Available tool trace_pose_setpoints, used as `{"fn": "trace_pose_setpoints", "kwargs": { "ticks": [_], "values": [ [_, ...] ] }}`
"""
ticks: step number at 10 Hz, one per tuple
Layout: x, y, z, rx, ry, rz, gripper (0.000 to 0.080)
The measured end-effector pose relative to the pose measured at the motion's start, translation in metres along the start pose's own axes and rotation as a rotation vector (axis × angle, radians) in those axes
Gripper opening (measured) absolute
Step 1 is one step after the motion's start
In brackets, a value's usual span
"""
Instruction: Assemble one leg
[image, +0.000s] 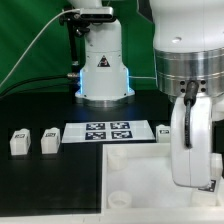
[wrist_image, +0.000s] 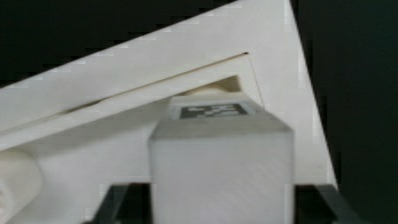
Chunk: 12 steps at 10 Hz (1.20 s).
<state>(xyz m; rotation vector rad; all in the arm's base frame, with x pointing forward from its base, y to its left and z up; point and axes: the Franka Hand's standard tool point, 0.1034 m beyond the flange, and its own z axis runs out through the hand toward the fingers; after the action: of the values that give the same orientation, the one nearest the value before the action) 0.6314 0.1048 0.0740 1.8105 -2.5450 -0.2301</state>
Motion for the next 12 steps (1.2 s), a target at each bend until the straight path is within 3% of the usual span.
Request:
{"fn": "trace_pose_setpoints", "kwargs": {
  "ticks": [1,2,3,4,5,8,10,12],
  "values": [
    [-0.001,0.0,0.001,0.009,0.002,-0.075,0.041],
    [-0.006,0.003,0.004,0.031,0.012,-0.237,0.0543],
    [-0.012,0.011,0.002,0.031,0.034,-0.427,0.0627],
    [-0.016,0.018,-0.001,0.04,0.048,-0.589,0.0643],
    [-0.017,0.028,-0.002,0.032,0.06,-0.698,0.0643],
    [-0.013,0.023,0.0,0.028,0.069,-1.003,0.0649],
    [-0.013,0.011,0.008,0.094,0.114,-1.381,0.0649],
    [-0.013,0.004,0.013,0.108,0.135,-1.566,0.0649]
  ]
}}
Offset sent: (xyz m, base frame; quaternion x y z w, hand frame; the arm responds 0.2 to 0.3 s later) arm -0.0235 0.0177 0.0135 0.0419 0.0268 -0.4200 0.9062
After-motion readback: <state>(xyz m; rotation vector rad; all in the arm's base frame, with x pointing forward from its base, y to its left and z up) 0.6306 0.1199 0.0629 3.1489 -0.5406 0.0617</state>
